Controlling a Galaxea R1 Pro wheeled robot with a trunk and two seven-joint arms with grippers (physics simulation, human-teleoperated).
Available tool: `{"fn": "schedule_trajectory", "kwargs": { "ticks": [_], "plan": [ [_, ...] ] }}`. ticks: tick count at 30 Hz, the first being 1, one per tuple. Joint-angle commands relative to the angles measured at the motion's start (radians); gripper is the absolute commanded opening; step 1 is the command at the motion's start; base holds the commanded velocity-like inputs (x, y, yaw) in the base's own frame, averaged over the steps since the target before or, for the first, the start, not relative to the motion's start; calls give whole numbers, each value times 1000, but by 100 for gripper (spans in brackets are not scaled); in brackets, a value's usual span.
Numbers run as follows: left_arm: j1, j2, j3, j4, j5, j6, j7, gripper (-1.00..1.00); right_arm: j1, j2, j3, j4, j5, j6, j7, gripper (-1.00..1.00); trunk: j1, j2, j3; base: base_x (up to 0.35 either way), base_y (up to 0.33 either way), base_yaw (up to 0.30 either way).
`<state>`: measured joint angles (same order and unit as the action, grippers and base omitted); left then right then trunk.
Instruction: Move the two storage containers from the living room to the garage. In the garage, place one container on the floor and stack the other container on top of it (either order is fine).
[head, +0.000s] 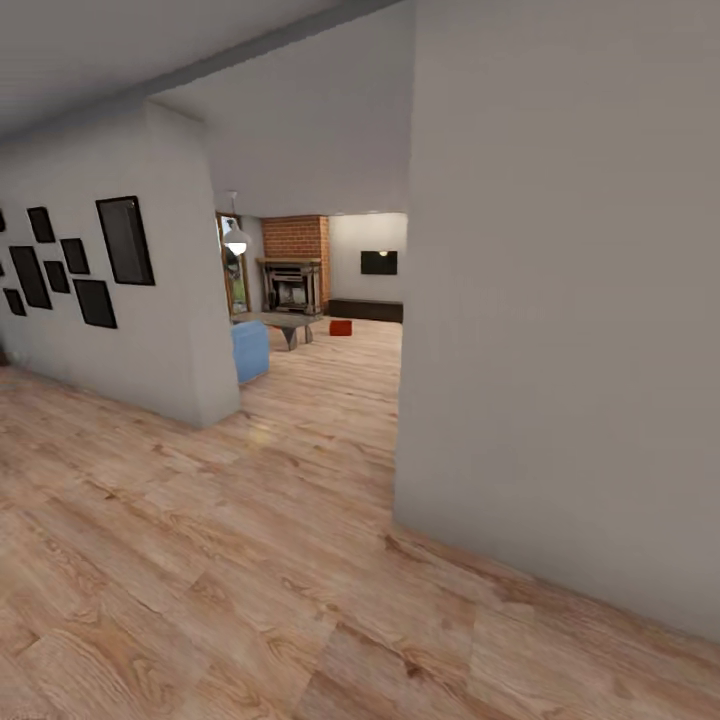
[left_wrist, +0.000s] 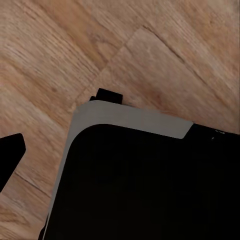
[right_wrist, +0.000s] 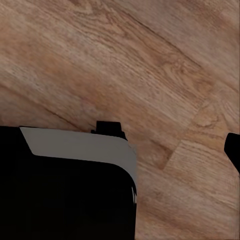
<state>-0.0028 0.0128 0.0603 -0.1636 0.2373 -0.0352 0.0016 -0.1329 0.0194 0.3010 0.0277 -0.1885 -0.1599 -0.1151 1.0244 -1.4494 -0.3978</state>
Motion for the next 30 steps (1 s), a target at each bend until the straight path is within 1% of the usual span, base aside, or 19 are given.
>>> {"fn": "schedule_trajectory", "kwargs": {
  "ticks": [1, 23, 30],
  "plan": [
    [0, 0, 6, 0, 1, -2, 0, 100, -1, 1, 9, 3, -10, -6, -1, 100, 1, -1, -1, 324, 0, 273],
    [0, 1, 7, 0, 2, -2, 0, 100, -1, 1, 9, 3, -10, -6, -1, 100, 1, -1, -1, 324, 0, 272],
    [0, 1, 8, 0, 2, -2, 0, 100, -2, -3, 7, 3, -12, -6, -1, 100, 1, -1, -1, 324, 0, 43]
  ]
}}
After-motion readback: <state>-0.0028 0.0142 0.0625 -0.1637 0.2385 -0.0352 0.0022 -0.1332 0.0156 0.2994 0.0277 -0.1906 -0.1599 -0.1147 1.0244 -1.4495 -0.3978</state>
